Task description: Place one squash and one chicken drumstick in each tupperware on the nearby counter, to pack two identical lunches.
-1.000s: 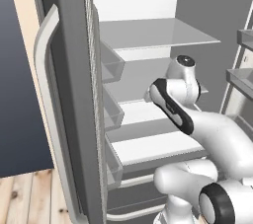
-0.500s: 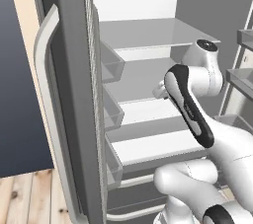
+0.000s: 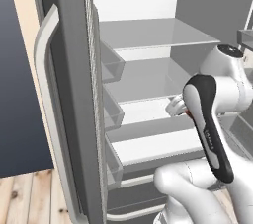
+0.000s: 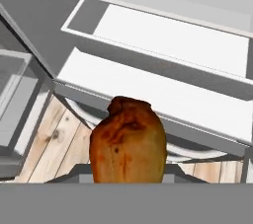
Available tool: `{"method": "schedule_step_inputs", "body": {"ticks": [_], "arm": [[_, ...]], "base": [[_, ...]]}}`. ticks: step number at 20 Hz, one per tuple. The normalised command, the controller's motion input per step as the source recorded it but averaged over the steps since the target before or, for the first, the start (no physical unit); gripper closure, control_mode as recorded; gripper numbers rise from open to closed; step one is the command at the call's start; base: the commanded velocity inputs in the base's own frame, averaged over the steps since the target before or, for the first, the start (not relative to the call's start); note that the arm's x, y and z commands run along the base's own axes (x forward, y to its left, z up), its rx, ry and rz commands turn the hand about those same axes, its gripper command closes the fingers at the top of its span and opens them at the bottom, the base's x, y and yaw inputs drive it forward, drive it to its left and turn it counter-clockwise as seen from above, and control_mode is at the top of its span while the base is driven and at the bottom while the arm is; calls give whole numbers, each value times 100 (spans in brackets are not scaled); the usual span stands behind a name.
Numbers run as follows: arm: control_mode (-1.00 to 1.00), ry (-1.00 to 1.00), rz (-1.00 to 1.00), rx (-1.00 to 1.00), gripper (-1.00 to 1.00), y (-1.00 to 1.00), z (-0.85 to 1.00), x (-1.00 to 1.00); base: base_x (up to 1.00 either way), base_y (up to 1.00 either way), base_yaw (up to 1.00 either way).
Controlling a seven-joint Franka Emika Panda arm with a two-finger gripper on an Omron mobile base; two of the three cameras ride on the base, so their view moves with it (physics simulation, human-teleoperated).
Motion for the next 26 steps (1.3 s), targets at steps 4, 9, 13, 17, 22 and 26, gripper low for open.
{"method": "schedule_step_inputs", "body": {"ticks": [4,9,13,17,22,26], "arm": [[-100,-5,3,-1,100,0,0,-97],[100,0,0,0,100,0,0,0],[100,0,0,0,100,0,0,0],[100,0,0,0,100,0,0,0],[100,0,0,0,100,0,0,0],[100,0,0,0,100,0,0,0]], "base": [[0,0,0],[-90,0,3],[-100,0,3],[-100,-2,2],[-94,-35,0],[-51,-84,0]]}}
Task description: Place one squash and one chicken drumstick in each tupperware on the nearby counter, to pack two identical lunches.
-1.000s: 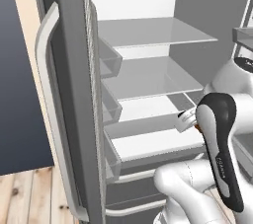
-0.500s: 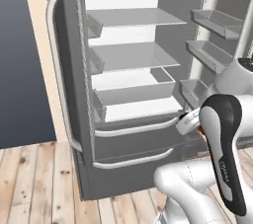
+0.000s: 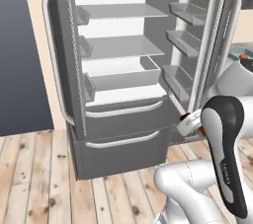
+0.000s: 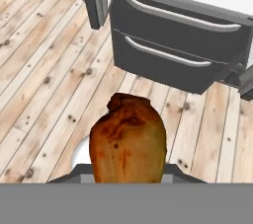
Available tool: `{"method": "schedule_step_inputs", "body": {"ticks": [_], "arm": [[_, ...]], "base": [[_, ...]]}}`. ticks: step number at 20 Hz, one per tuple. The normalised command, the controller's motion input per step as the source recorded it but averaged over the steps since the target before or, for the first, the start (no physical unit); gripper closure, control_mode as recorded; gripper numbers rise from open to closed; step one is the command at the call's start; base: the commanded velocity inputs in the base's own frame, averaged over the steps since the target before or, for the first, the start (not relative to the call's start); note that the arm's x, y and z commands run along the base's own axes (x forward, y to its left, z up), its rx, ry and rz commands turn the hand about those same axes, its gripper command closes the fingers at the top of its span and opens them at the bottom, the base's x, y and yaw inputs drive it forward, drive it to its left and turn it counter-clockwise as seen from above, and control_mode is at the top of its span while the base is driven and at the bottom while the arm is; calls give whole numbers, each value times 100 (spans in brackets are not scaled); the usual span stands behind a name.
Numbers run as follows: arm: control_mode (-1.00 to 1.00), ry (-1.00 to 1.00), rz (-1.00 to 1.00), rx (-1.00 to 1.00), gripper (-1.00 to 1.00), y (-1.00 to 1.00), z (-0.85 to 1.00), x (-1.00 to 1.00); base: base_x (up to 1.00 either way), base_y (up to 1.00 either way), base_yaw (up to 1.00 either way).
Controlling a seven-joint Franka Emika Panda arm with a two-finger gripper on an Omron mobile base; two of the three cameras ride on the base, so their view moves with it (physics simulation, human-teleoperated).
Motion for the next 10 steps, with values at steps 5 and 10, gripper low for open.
{"method": "schedule_step_inputs", "body": {"ticks": [5,10], "arm": [[100,0,0,0,100,0,0,0],[100,0,0,0,100,0,0,0]], "base": [[-2,-100,0],[-5,-100,-10]]}}
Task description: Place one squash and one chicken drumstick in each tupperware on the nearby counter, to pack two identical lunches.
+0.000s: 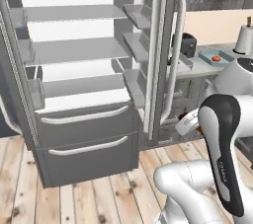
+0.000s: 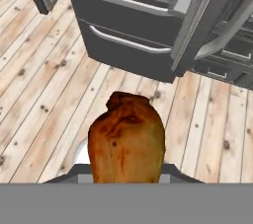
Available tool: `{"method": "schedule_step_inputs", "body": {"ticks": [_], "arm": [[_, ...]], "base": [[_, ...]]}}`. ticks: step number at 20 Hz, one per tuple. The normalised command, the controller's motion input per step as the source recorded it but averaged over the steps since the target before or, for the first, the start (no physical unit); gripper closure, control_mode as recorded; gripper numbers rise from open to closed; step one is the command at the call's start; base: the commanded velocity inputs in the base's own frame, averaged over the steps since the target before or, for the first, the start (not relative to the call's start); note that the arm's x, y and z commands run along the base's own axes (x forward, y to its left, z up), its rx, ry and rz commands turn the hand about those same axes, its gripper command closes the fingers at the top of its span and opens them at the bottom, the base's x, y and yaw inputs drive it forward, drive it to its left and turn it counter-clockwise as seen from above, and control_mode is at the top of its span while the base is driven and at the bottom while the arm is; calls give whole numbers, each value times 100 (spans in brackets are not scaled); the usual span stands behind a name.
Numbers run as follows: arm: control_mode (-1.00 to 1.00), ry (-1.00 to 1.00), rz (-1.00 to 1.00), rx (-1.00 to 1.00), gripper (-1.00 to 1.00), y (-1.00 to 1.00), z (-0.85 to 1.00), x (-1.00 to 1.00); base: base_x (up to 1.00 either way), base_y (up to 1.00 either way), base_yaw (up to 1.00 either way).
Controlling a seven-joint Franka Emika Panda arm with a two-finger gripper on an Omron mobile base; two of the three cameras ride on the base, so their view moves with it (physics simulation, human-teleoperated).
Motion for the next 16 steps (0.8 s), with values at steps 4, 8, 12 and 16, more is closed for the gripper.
{"method": "schedule_step_inputs", "body": {"ticks": [4,8,12,16], "arm": [[100,0,0,0,100,0,0,0],[100,0,0,0,100,0,0,0],[100,0,0,0,100,0,0,0],[100,0,0,0,100,0,0,0]], "base": [[0,-99,-31],[0,-87,-34],[1,-78,-33],[25,-51,-22]]}}
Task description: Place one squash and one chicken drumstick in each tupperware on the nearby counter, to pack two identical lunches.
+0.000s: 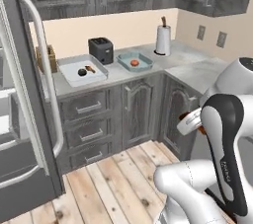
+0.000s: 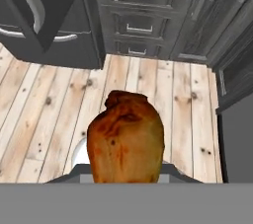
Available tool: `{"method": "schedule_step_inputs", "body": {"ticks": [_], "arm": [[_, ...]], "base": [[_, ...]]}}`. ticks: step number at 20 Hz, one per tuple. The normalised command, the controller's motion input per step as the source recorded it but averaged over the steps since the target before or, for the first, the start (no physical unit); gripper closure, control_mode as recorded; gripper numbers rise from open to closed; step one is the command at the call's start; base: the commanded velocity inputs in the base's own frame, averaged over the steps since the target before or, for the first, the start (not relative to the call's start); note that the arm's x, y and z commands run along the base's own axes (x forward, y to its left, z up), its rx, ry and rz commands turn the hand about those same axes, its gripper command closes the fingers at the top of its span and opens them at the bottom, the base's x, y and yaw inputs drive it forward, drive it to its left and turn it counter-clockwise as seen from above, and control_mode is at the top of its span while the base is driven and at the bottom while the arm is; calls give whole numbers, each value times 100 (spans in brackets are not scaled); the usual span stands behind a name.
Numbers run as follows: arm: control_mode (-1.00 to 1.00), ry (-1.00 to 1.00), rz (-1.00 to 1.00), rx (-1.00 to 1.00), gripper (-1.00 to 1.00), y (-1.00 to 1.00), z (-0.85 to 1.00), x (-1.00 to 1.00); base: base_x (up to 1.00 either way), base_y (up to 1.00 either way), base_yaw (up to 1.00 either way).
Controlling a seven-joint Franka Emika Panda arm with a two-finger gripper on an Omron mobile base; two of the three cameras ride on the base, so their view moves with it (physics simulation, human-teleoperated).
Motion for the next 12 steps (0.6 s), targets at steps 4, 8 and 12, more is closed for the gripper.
{"method": "schedule_step_inputs", "body": {"ticks": [4,8,12], "arm": [[100,0,0,0,100,0,0,0],[100,0,0,0,100,0,0,0],[100,0,0,0,100,0,0,0]], "base": [[69,-36,-8],[100,-28,0],[100,-18,1]]}}
